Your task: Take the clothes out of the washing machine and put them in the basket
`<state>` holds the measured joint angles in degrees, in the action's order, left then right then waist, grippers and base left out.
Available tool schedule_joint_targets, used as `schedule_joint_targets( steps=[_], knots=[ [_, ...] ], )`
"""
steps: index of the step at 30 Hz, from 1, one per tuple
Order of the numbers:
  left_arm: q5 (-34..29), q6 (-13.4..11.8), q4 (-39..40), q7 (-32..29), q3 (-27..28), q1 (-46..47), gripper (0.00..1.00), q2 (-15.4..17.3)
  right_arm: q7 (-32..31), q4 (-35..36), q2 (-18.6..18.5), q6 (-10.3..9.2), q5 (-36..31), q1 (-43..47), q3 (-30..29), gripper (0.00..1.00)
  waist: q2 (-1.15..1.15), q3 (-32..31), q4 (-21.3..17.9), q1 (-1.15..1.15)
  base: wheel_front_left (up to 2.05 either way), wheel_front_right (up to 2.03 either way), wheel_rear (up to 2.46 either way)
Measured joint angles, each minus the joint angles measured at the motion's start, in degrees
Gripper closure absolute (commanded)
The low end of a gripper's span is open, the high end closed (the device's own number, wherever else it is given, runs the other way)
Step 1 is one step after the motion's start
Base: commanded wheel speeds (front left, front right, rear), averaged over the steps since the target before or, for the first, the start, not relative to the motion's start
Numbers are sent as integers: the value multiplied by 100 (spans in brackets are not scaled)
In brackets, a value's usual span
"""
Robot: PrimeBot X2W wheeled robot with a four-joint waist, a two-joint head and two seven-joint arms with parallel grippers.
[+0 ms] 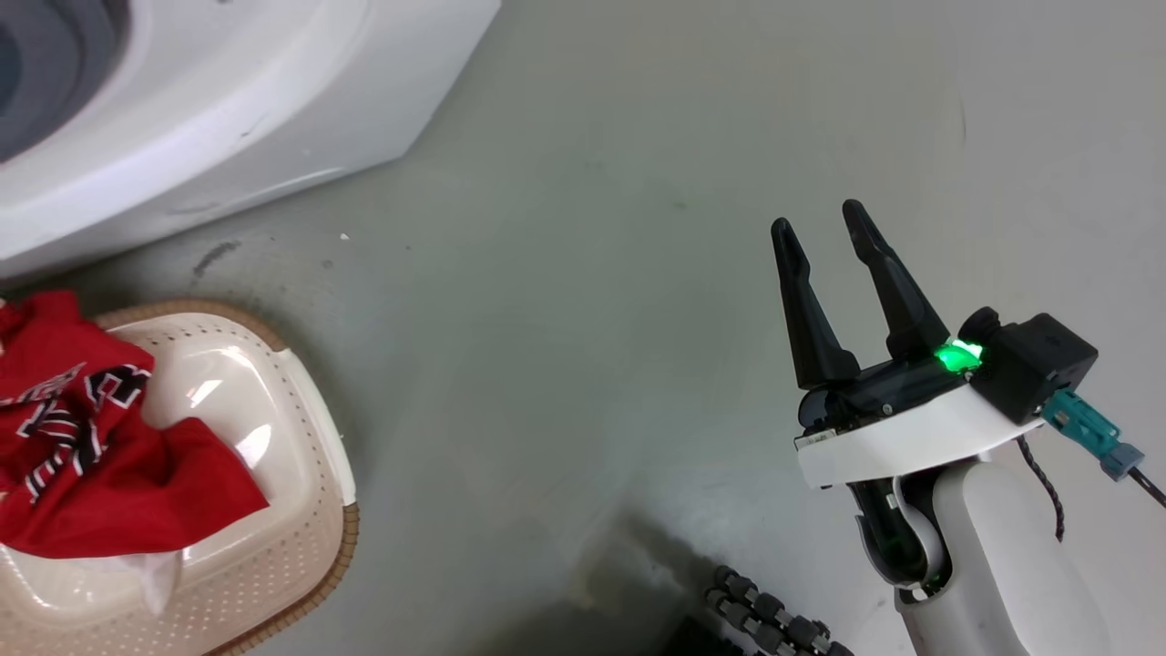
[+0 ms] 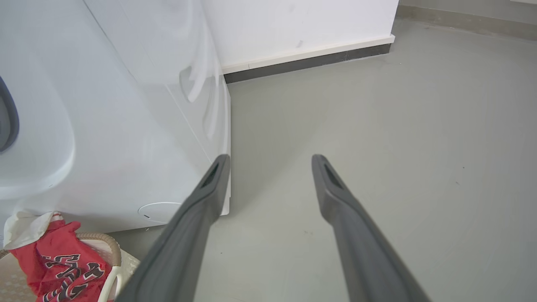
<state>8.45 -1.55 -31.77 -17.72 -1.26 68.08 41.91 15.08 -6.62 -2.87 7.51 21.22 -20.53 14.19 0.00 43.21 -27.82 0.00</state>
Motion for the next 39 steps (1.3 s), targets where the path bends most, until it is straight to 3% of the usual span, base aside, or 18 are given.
schedule_joint_targets(
  steps=[8, 18, 27, 39],
  knots=[
    [267, -71, -628, 1486, 92, -615, 100, -482, 0, -125, 0, 0, -211, 146, -77, 0, 0, -515, 218, 0, 0, 0, 0],
    [603, -64, -851, 2805, 174, -1539, 100, -1073, 0, -290, 0, 0, -487, 460, -246, 0, 0, -1289, 540, 0, 0, 0, 0],
    [744, -118, 196, 3047, 89, -2464, 100, -1491, 0, -282, 1, 0, -722, 703, -432, 0, 0, -1993, 949, -1, 0, 0, 0],
    [832, -546, 2427, 2705, -11, -3912, 100, -1873, -153, -162, 1, 0, -870, 950, -595, 0, 0, -2586, 1426, -2, 0, 0, 0]
  ],
)
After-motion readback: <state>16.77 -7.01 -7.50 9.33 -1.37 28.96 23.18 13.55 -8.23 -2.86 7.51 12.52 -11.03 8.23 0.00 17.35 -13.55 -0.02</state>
